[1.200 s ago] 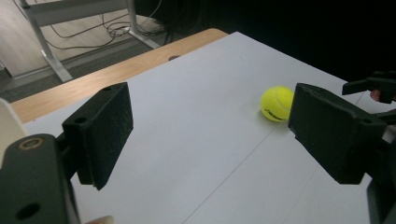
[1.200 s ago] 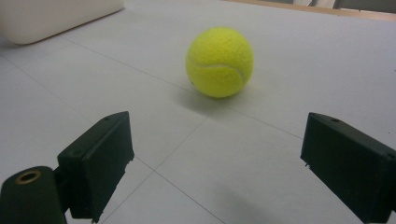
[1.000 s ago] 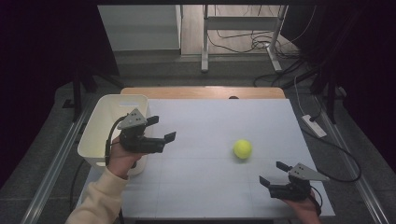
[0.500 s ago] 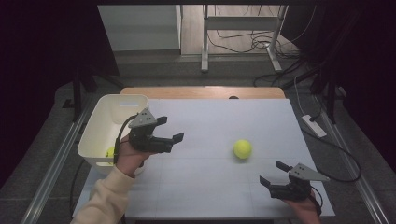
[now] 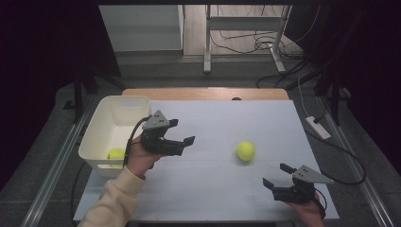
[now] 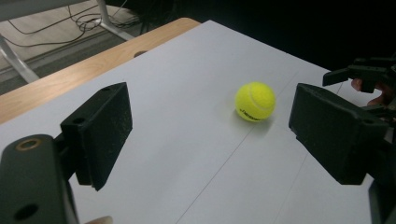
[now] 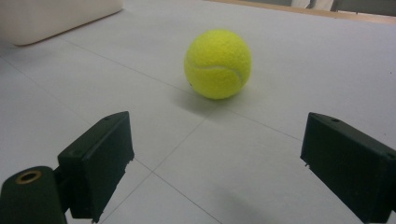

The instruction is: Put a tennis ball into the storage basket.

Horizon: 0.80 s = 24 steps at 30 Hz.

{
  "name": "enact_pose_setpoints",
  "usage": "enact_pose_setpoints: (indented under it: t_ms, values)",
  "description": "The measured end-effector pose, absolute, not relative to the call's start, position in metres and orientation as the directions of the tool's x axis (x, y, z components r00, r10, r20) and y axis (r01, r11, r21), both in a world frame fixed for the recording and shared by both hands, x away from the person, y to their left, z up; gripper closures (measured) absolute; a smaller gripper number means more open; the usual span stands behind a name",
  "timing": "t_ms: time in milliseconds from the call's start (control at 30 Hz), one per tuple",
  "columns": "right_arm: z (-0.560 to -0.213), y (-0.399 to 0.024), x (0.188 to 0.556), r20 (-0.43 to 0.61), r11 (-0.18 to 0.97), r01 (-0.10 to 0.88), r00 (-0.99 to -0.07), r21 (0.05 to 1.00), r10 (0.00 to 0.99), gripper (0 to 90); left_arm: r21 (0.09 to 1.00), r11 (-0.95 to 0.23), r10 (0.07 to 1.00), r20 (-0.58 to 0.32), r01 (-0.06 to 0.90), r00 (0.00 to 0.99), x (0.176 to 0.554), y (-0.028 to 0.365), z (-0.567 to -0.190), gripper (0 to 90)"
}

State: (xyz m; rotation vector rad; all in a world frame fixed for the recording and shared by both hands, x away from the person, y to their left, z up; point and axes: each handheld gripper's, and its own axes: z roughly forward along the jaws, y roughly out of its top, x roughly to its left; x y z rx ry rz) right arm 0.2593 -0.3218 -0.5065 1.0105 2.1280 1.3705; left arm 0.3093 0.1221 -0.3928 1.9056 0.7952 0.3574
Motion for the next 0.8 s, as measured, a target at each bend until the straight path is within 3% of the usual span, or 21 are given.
enact_pose_setpoints:
  t_ms: [800]
  values:
    - [-0.506,-0.318,0.266,0.05,0.242,0.34,-0.663,0.909,0.747,9.1,0.852,-0.363,0.622,-0.08,0.378,0.779,0.325,0.076,-0.405,13.3]
